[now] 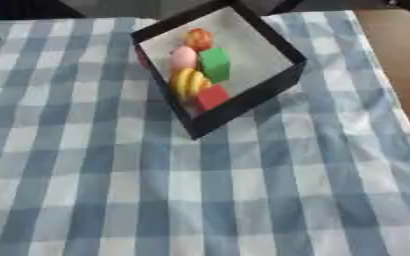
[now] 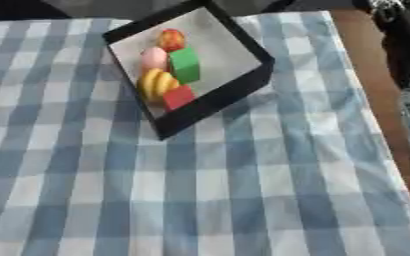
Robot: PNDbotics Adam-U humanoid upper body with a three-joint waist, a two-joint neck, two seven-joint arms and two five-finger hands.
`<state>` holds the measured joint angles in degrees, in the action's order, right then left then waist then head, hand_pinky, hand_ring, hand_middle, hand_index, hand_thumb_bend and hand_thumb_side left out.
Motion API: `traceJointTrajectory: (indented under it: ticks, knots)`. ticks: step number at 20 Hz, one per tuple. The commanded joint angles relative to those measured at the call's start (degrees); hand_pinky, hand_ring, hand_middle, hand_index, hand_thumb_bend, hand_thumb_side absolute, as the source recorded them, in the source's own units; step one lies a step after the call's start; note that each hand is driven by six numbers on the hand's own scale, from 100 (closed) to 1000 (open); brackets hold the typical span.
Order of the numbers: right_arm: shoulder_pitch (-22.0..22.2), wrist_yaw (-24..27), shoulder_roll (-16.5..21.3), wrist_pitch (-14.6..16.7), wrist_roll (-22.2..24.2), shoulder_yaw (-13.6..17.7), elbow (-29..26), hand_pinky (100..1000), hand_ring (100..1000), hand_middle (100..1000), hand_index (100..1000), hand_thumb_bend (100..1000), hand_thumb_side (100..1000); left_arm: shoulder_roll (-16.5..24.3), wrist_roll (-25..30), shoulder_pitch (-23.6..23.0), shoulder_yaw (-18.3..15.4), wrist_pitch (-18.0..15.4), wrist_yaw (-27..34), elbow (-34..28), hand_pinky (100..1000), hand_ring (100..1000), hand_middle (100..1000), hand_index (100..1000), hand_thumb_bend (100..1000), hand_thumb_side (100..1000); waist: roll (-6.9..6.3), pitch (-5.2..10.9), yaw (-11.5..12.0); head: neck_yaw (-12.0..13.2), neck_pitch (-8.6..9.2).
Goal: Pick up objects on the table and place them in the box.
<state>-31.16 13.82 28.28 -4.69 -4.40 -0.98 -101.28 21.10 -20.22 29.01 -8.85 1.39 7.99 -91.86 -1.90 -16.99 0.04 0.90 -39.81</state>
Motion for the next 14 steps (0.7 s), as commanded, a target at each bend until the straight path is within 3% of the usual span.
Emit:
traceJointTrajectory:
  ticks: [1, 14]
  knots:
    - [-0.28, -0.76, -0.02, 1.33, 0.75, 0.79, 0.21, 924, 802, 775, 760, 100, 559, -0.12, -0.21, 0.09, -1.08, -1.12, 0.22, -0.85, 614, 684, 715, 789, 565, 510, 0.72, 1.3, 0.1, 0.48, 0.56]
    - [0.76, -2.0, -1.88, 3.81, 0.96, 1.19, 1.89, 921, 793, 782, 761, 100, 655, -2.59, -0.6, -0.36, -2.36, -3.16, -0.46, -0.52, 615, 684, 733, 803, 568, 530, 0.99, 0.72, 0.89, 0.26, 0.65]
